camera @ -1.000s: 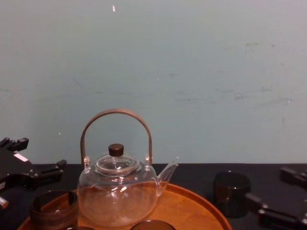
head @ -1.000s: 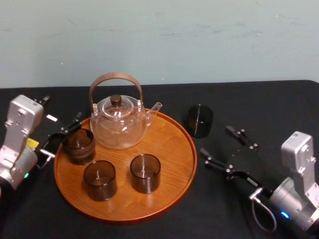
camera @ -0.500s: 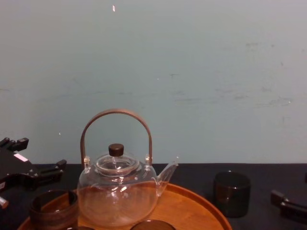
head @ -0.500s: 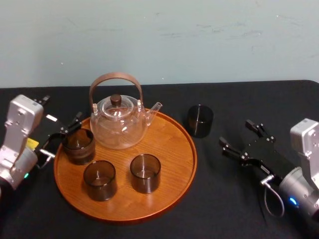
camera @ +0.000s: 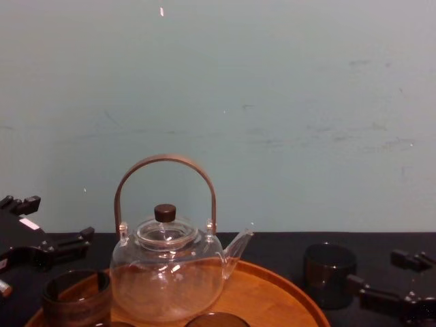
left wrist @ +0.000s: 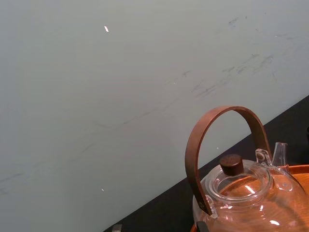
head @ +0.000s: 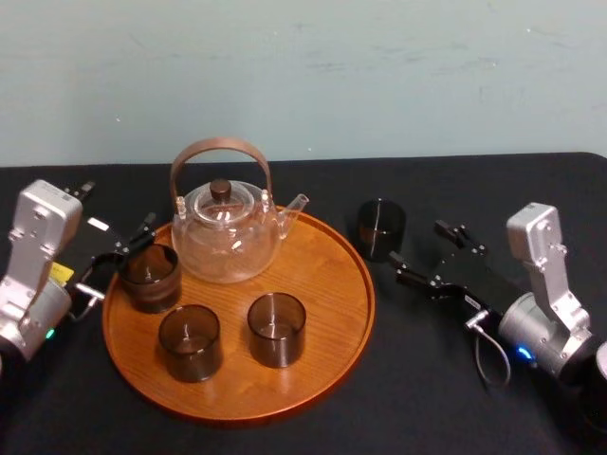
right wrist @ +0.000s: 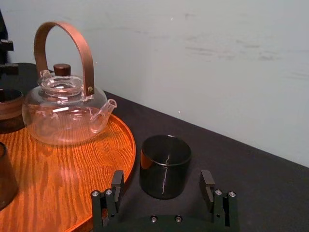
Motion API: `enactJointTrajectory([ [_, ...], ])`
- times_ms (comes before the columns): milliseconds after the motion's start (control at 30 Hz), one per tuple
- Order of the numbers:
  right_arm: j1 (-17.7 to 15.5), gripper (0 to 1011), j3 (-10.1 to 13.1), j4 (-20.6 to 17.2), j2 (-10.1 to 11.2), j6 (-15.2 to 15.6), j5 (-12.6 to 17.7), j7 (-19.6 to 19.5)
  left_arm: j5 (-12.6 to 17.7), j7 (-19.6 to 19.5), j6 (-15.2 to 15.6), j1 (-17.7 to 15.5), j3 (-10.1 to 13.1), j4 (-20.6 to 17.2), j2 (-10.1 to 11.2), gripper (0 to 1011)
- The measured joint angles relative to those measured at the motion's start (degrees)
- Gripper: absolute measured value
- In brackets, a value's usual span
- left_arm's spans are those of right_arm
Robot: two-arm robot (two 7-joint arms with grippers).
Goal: Pick up the glass from the table and place it on the tray.
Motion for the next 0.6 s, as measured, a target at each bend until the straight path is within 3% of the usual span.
enactJointTrajectory([
  [300,4.18,1002,-1.42,5.98,-1.3,-1.01,-0.73,0.88,0.0,0.0,0.0,0.0,0.0,0.0,0.0,1001],
  [600,7.21,1002,-1.92,9.49,-2.08,-2.05,-1.11,1.48,0.0,0.0,0.0,0.0,0.0,0.0,0.0,1001],
])
